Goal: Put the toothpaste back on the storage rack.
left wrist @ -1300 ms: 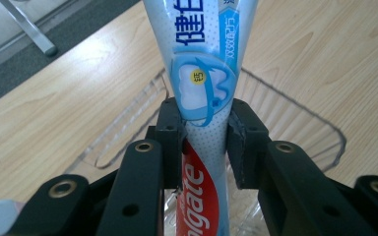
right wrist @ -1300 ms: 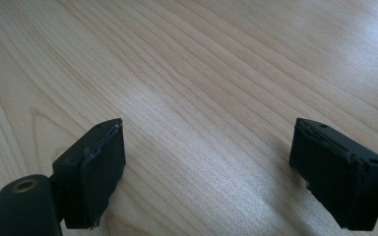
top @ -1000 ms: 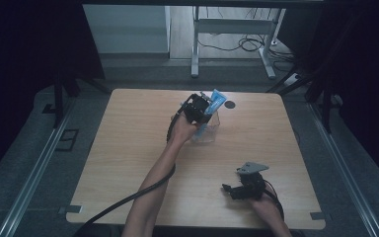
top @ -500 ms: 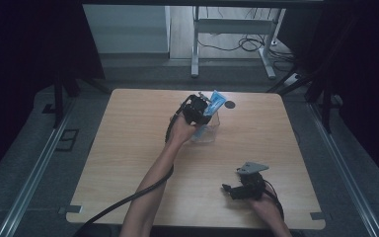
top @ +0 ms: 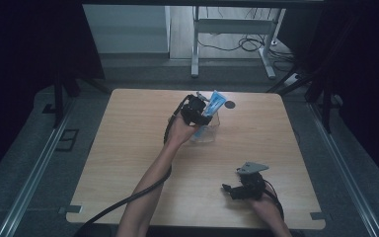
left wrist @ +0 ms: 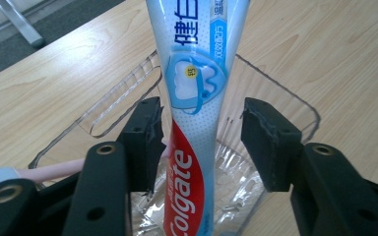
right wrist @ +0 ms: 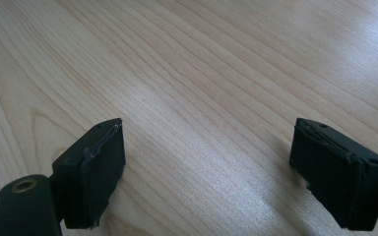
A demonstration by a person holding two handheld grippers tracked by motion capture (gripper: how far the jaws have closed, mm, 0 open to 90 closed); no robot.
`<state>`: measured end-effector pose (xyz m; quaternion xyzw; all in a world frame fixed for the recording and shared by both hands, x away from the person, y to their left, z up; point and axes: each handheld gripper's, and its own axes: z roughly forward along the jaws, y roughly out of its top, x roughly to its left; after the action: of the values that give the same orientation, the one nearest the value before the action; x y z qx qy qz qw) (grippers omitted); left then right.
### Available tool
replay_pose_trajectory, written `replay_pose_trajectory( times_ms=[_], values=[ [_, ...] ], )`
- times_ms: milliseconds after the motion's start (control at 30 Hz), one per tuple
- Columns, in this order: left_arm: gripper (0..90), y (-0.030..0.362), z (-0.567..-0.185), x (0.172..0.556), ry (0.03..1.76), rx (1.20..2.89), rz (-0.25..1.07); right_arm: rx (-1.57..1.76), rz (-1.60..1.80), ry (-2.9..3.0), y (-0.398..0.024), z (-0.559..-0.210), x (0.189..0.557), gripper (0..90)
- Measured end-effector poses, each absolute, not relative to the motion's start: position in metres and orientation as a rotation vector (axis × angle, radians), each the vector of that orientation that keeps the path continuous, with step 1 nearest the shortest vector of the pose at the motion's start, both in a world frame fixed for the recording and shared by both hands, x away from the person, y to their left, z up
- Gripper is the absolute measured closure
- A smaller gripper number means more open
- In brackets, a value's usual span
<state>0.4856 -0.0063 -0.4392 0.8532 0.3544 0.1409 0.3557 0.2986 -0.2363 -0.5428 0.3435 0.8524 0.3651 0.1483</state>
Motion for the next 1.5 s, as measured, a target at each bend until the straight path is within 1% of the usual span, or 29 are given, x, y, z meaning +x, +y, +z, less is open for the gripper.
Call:
replay_pose_trajectory(
  times_ms=[167,267,433,700,967,1500],
  values=[
    [40.4,-0.001,-0.439,0.483,0.922,2.187,0.341,0.987,1.050,2.452,-0.236,-0.543,0.299,13.4],
    [38.2,0.003,-0.439,0.482,0.926,2.171,0.322,0.988,1.051,2.451,-0.236,-0.543,0.299,13.4],
    [30.3,0.008,-0.438,0.479,0.936,2.155,0.329,0.987,1.050,2.452,-0.236,-0.543,0.299,13.4],
    [20.7,0.015,-0.435,0.473,0.940,2.133,0.317,0.986,1.049,2.452,-0.236,-0.543,0.299,13.4],
    [18.3,0.019,-0.433,0.465,0.931,2.124,0.297,0.986,1.050,2.451,-0.236,-0.543,0.299,13.4],
    [18.3,0.016,-0.437,0.452,0.913,2.127,0.270,0.986,1.049,2.450,-0.236,-0.543,0.299,13.4]
  ],
)
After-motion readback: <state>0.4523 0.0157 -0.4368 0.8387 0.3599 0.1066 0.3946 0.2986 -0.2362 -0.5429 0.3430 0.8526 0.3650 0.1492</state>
